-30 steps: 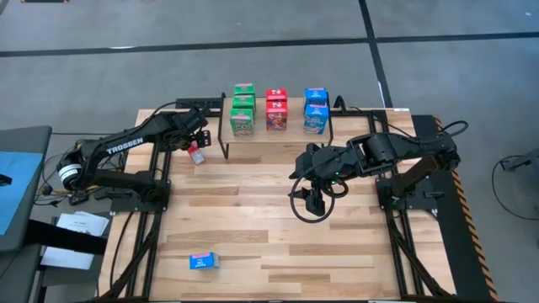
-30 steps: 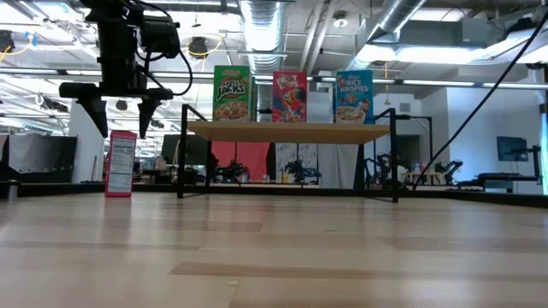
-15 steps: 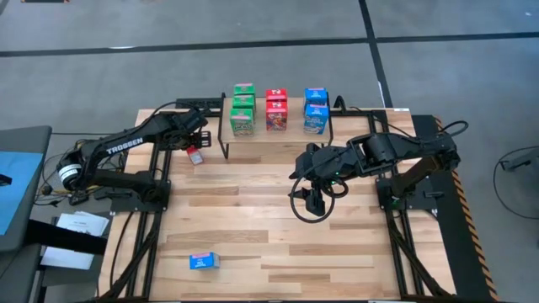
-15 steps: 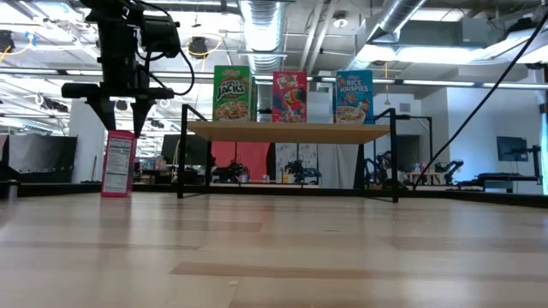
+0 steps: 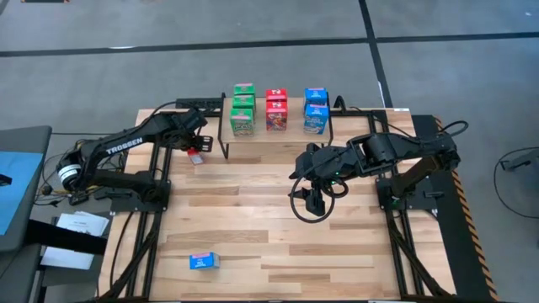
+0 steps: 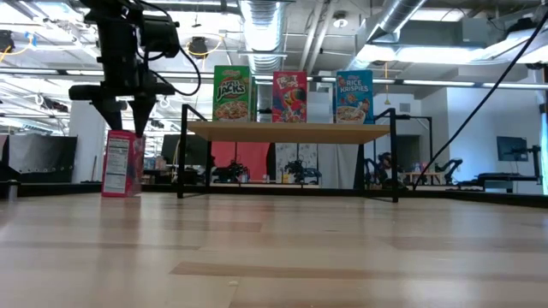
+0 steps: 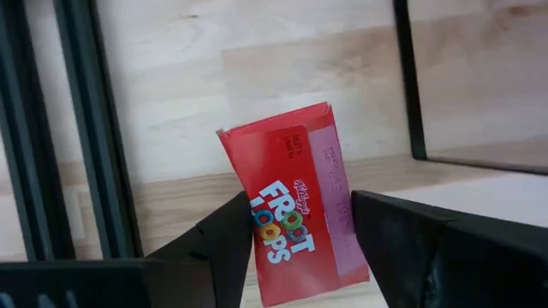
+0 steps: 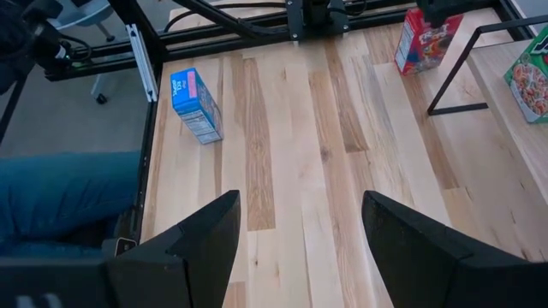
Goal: Stack cereal on shelf
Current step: Put the red cereal box on the shelf aligned with the other red cereal boxes
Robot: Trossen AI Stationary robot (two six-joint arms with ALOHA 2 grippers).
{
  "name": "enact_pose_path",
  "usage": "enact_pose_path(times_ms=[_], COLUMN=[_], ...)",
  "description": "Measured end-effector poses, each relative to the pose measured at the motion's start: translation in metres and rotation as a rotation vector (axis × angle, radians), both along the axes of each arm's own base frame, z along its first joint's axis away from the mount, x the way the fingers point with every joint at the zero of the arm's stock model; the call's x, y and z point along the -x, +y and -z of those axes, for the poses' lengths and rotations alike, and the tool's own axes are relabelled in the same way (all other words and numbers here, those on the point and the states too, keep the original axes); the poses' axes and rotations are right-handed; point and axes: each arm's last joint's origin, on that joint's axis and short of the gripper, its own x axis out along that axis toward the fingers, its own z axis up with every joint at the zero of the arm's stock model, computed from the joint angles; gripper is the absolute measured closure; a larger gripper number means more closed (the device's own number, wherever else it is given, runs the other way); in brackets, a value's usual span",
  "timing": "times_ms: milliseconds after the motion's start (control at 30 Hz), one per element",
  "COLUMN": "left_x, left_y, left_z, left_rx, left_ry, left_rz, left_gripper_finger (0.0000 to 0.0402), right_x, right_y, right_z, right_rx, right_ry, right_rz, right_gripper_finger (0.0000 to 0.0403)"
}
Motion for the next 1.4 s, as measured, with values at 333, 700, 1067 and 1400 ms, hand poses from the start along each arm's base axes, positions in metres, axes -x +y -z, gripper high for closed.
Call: enact_pose_path(times_ms=[333, 700, 1067, 1400], left_x=[0.013, 0.027, 0.025, 0.01], left_y=[-0.012, -0.027, -0.059, -0.075], left_z=[-0.011, -0.025, -0.037, -0.045], left_rx=[0.02, 0.05, 0.108, 0.053], left_ry=[-0.025, -0.126, -0.262, -0.379], left_rz=[0.039, 0.147, 0.373, 0.523], left_gripper_finger=[0.0222, 0.0222, 0.0222, 0.0222], right_x=[0.0, 0.0, 0.0, 0.0], right_y=[0.0, 0.0, 0.0, 0.0], right_z=[0.0, 0.0, 0.0, 0.0], right_rx=[-0.013, -0.013, -0.015, -0.039], right_ry=[0.001, 0.001, 0.001, 0.003], right_rz=[0.011, 0.011, 0.013, 0.033], right_gripper_finger=[0.0132, 0.0132, 0.0132, 0.0132])
